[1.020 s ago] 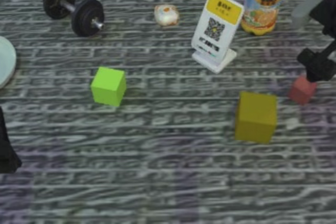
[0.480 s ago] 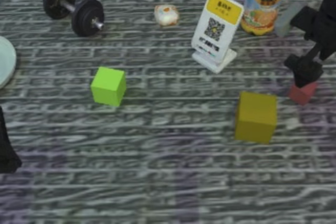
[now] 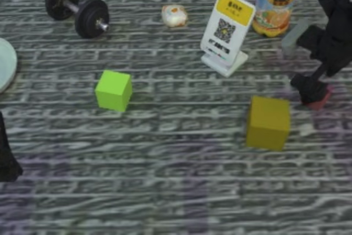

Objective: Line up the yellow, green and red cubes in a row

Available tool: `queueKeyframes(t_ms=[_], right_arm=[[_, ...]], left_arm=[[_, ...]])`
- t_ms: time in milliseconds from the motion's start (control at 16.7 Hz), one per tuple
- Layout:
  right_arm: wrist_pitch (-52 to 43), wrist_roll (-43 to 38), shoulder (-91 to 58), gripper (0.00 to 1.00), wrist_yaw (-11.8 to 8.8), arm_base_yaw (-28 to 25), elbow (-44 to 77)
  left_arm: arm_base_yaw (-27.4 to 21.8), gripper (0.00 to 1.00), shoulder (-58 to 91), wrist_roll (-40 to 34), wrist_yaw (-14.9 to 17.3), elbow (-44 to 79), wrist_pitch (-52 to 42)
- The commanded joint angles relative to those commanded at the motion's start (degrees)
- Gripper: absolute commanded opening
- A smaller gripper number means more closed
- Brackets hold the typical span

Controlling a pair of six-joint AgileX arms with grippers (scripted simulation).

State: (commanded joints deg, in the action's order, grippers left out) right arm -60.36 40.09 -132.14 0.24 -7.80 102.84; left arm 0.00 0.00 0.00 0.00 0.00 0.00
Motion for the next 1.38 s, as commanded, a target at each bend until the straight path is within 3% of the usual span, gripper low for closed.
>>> queueKeyframes(t_ms=[180,480,1260,1380], right_arm=[[6.3,-0.1,-2.2,1.00,0.0,-0.1,-4.1],[7.5,-0.1,-2.9,1.00,0.0,-0.1,-5.0],[7.5,-0.1,-2.9,0.02,0.0,-0.1,-5.0],[7.5,-0.1,-2.9,0.00,0.0,-0.1,-5.0]], left_arm=[[0.0,1.00,0.0,0.0,0.0,0.0,0.0],[0.0,1.00,0.0,0.0,0.0,0.0,0.0],[0.0,1.00,0.0,0.0,0.0,0.0,0.0],[0.0,1.00,0.0,0.0,0.0,0.0,0.0]])
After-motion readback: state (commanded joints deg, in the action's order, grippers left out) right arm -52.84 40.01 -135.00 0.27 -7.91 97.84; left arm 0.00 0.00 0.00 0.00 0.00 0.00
